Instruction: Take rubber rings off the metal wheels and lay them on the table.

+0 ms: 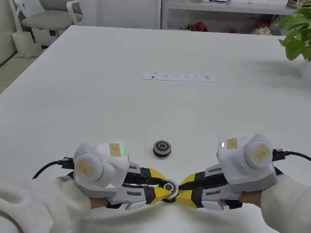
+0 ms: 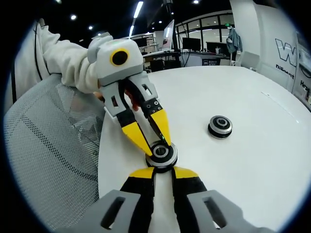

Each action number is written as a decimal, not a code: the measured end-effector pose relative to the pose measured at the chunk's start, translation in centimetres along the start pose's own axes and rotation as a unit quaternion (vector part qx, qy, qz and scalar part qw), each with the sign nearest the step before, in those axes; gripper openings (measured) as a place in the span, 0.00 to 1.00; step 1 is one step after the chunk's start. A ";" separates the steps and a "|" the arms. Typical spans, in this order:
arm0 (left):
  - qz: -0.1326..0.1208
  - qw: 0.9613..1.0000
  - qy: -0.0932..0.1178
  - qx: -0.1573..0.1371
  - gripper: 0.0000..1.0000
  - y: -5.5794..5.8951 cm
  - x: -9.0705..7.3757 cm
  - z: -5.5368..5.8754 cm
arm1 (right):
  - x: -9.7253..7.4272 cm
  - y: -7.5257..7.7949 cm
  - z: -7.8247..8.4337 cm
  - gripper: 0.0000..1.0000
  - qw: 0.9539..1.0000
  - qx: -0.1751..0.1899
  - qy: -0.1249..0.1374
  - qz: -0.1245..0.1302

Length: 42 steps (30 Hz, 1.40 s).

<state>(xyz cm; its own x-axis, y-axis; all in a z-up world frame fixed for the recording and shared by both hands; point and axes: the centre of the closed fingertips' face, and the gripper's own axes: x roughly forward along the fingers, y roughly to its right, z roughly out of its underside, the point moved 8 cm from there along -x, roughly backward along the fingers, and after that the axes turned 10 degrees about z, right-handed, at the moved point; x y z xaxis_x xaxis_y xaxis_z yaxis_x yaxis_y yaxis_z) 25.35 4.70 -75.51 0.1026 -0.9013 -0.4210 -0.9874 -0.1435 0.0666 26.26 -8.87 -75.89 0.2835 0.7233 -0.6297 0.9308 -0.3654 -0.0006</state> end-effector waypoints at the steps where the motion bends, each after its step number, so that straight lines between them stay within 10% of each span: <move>1: 0.000 1.000 0.000 0.000 0.13 0.0 0.0 0.0 | 0.0 0.0 0.0 0.09 1.000 0.000 0.000 0.000; 21: 0.002 1.000 0.004 -0.003 0.13 -0.2 0.1 0.0 | 0.0 0.3 -0.1 0.03 1.000 0.016 -0.021 0.009; 28: 0.001 1.000 0.005 -0.007 0.13 -0.3 0.2 0.0 | -0.1 0.5 0.2 0.01 0.992 0.119 -0.030 0.010; 42: -0.001 1.000 0.003 -0.003 0.13 -0.3 0.1 0.0 | 0.0 0.7 0.2 0.00 0.992 0.123 -0.030 0.021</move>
<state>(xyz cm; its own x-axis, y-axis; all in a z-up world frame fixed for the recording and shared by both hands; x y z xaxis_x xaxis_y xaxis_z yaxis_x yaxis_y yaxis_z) 25.63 4.65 -75.60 0.1057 -0.9036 -0.4152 -0.9864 -0.1481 0.0711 26.81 -9.25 -76.09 0.2992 0.6713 -0.6781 0.8326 -0.5308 -0.1581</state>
